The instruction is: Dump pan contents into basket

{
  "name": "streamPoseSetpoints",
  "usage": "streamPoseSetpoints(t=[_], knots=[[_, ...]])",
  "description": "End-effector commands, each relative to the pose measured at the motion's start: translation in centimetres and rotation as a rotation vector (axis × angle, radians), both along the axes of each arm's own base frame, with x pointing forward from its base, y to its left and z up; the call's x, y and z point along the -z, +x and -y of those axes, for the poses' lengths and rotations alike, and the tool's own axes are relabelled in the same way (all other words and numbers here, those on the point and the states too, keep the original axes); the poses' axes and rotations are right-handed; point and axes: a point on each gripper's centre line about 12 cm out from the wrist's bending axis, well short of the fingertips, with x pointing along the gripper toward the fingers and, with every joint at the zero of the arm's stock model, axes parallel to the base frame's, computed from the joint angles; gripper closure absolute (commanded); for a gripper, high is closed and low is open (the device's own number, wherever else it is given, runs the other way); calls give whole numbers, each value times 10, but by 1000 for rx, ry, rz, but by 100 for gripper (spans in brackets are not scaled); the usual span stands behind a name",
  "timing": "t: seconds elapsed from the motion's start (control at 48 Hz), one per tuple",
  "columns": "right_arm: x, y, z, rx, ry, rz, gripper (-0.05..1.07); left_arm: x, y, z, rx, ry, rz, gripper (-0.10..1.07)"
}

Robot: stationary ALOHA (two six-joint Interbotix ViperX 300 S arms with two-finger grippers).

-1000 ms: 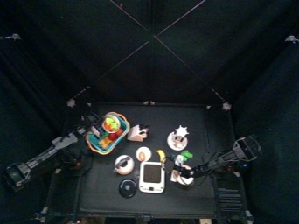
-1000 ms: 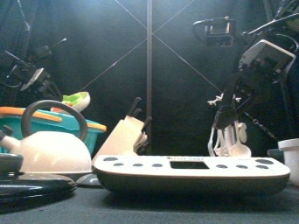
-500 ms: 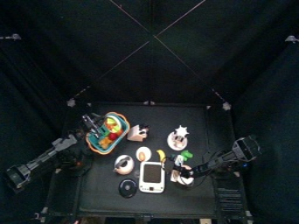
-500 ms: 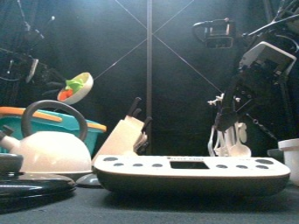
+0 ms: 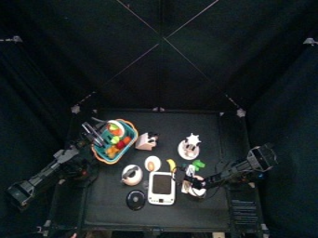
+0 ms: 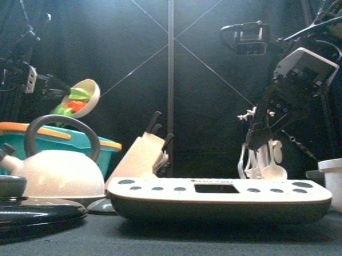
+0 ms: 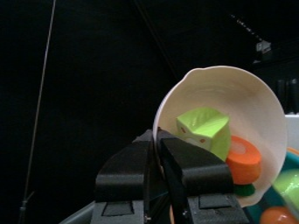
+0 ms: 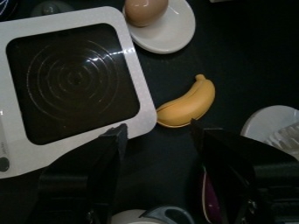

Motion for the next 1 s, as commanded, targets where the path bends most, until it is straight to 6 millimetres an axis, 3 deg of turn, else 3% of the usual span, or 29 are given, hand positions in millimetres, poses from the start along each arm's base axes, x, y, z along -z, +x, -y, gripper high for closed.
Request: streamPoseSetpoints(t=[0.0, 0.5, 0.979], knots=[[-7, 2, -1, 1, 11, 21, 11, -5, -1, -2, -17, 29, 13, 45], [-5, 2, 0, 6, 12, 15, 11, -4, -1, 0, -34, 105, -42, 45], [-5, 3, 0, 8, 12, 15, 11, -3, 0, 4, -51, 303, -201, 45]])
